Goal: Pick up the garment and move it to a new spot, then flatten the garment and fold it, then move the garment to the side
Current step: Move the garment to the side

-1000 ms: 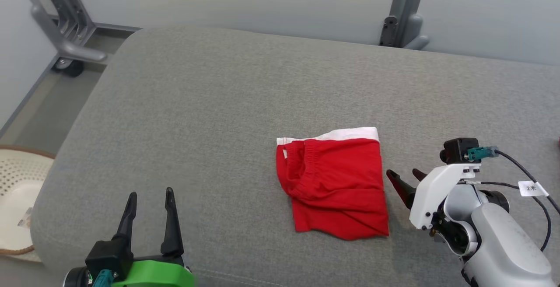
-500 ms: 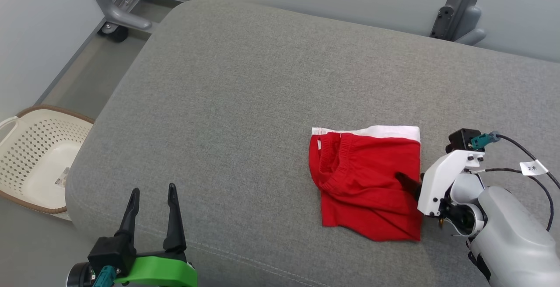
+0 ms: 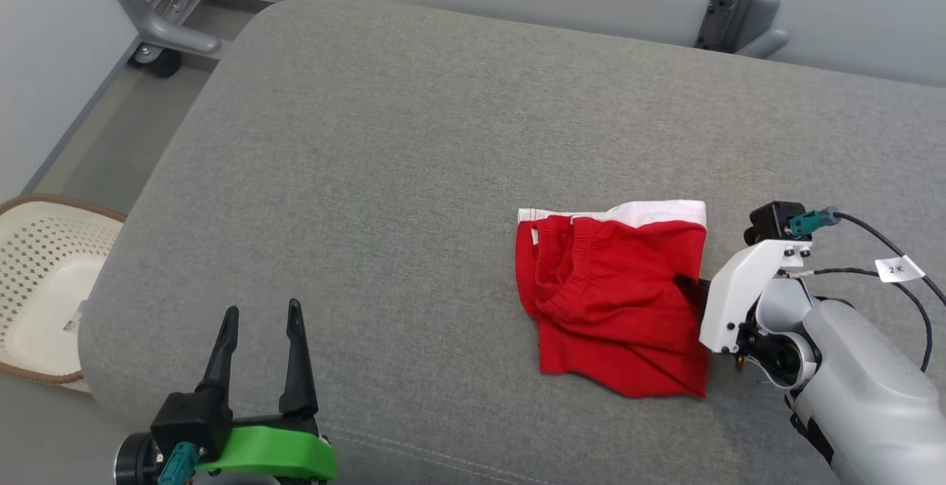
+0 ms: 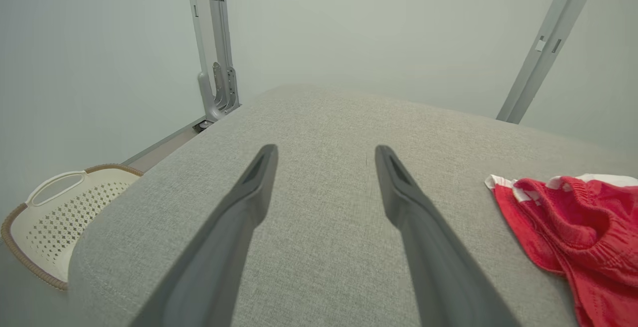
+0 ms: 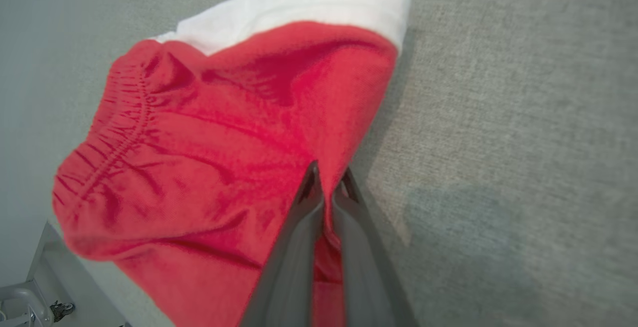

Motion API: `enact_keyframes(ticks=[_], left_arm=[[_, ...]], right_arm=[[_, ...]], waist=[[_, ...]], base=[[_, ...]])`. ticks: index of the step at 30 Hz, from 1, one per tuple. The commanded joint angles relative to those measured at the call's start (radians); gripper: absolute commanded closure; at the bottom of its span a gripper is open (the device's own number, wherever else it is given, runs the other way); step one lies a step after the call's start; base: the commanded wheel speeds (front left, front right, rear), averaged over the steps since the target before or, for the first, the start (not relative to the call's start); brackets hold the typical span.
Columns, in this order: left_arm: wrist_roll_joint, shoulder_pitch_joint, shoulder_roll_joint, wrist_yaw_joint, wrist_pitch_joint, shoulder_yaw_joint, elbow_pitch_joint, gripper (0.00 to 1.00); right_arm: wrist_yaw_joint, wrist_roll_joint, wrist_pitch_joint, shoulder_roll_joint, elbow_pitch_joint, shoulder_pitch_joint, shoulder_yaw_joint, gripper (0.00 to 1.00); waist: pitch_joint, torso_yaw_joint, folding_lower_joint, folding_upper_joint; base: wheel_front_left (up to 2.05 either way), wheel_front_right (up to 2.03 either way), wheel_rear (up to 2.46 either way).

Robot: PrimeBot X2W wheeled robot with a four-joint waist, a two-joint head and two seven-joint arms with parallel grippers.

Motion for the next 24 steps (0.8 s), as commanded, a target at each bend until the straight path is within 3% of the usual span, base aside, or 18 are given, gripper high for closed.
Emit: enact_keyframes(ticks=[1,7,14,24], left_arm=[[0.011,-0.013,-0.006,-0.007,-0.002,-0.002,-0.005,0.00],[0.027,-0.025,-0.017,-0.022,-0.002,-0.021,-0.009,0.00],[0.039,-0.052,-0.024,-0.039,-0.002,-0.038,-0.002,0.00],[0.066,-0.092,-0.018,-0.052,-0.002,-0.060,0.012,0.00]], right_arm=[[-0.001,0.013,-0.009,-0.022,-0.009,-0.007,0.012,1.00],[-0.001,0.039,0.005,-0.074,-0.056,-0.012,0.057,1.00],[-0.001,0.051,0.018,-0.125,-0.109,-0.024,0.078,1.00],[-0.001,0.052,0.015,-0.144,-0.149,-0.050,0.078,1.00]], waist=[[0.000,-0.042,0.0000,0.0116],[0.002,-0.155,0.0000,0.0116],[0.011,-0.340,0.0000,0.0116],[0.038,-0.574,0.0000,0.0116]], base=[[0.00,0.00,0.00],[0.00,0.00,0.00],[0.00,0.00,0.00],[0.00,0.00,0.00]])
